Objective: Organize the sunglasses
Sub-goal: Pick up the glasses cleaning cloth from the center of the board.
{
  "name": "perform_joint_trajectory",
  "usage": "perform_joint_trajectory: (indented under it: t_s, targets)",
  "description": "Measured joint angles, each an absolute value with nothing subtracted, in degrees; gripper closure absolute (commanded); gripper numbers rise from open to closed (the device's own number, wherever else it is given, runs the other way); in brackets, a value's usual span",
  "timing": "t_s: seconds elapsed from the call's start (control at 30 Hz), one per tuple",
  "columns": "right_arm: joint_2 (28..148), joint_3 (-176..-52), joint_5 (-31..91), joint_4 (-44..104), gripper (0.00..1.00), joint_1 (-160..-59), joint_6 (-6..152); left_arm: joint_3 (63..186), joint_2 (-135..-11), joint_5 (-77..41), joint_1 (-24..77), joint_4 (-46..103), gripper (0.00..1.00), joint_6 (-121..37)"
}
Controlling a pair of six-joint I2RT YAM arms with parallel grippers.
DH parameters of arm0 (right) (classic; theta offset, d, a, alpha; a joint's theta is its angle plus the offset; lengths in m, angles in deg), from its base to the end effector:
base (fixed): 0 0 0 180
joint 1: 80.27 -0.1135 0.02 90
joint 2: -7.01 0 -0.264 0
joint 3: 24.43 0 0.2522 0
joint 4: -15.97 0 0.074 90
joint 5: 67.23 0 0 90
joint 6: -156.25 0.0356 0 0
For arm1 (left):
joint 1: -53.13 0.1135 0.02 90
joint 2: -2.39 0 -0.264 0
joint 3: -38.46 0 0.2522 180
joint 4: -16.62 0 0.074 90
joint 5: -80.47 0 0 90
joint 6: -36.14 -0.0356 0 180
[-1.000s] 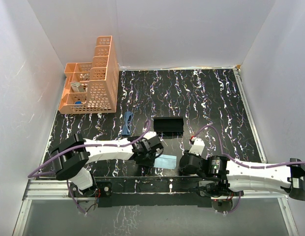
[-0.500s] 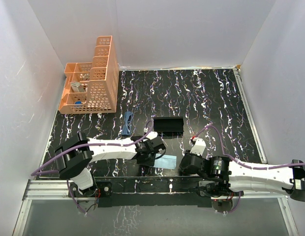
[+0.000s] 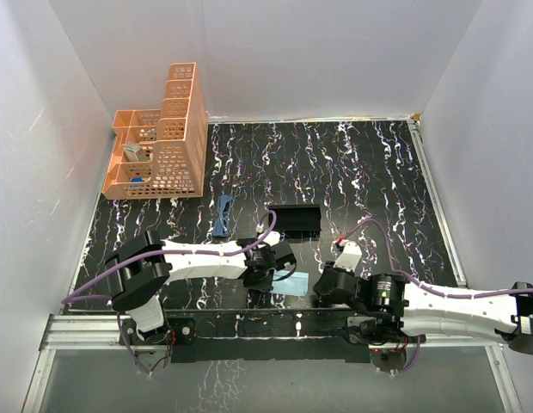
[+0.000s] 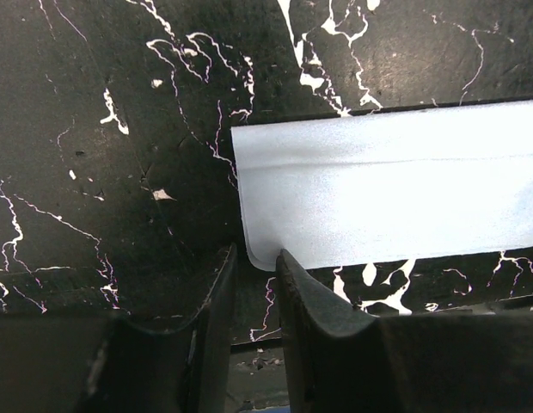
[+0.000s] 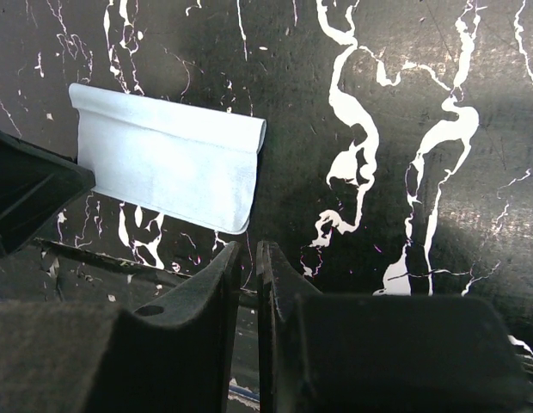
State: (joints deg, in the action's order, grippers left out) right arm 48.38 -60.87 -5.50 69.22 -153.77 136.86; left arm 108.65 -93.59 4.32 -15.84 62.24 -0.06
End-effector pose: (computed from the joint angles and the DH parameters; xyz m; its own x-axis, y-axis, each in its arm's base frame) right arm 0.0527 0.1186 0.1768 -0.8098 0.1913 -0.5547 -0.0292 0.9310 0.3637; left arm 0.1189 -0.2855 0.1634 -0.9101 0.1839 -0.3714 0.2446 0.9618 -0.1233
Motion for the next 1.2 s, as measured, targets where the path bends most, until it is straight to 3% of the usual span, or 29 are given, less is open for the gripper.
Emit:
perform_joint_trajectory:
  t_s: [0.27,0.43,0.6,1.2]
  targets:
    - [47.72,-60.82,-5.61,69.22,0.88,-153.77,136.86,109.81,-94.64,4.69,-16.45,62.98,0.87,0.23]
    - [47.55,-60.78,-5.61,69.24,0.88,-153.77,136.86,109.98,-94.79,4.65,-16.63,62.81,0.88,0.27]
    - [47.55,-60.78,-5.61,69.24,0.88,-153.77,136.86,109.98,-94.79,4.58,-16.69,62.57,1.0,0.45]
    - [50.43,-60.8,-5.76,69.54,0.9,-153.77,136.82,103.47,-89.26,6.13,-17.04,56.27,1.0,3.86]
